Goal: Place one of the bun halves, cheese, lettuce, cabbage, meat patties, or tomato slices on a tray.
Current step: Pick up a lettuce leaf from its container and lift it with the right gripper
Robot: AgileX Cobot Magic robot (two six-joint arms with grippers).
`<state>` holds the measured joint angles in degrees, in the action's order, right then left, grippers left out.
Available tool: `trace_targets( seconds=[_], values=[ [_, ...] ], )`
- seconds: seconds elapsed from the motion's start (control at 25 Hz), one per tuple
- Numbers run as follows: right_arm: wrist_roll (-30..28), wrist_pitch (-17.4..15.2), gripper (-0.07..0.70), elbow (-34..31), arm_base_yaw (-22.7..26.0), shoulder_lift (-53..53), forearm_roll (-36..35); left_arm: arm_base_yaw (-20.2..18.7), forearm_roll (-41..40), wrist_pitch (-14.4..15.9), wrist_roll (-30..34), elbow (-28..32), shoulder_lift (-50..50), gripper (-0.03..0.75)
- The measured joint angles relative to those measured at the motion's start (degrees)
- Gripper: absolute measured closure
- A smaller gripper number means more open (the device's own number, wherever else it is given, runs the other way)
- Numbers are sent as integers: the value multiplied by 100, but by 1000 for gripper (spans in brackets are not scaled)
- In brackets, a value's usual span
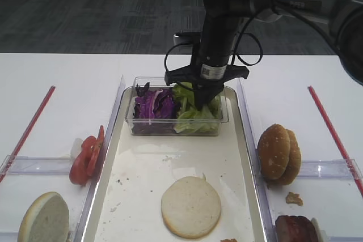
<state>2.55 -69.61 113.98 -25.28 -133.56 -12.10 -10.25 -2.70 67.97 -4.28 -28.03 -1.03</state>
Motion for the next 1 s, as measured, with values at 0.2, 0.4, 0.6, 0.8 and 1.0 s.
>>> trace_targets(
  seconds=[0.2, 0.4, 0.6, 0.8, 1.0],
  values=[
    [48, -42, 572, 185, 0, -2, 0, 0, 0, 0, 0, 0, 0, 419],
    [116, -55, 573, 541, 0, -2, 0, 0, 0, 0, 0, 0, 0, 419],
    [216, -70, 573, 608, 0, 95, 0, 0, 0, 0, 0, 0, 0, 419],
    [234, -100, 573, 608, 0, 335, -40, 0, 0, 0, 0, 0, 0, 419],
    [243, -117, 573, 608, 0, 571, -112, 0, 0, 0, 0, 0, 0, 419]
  ],
)
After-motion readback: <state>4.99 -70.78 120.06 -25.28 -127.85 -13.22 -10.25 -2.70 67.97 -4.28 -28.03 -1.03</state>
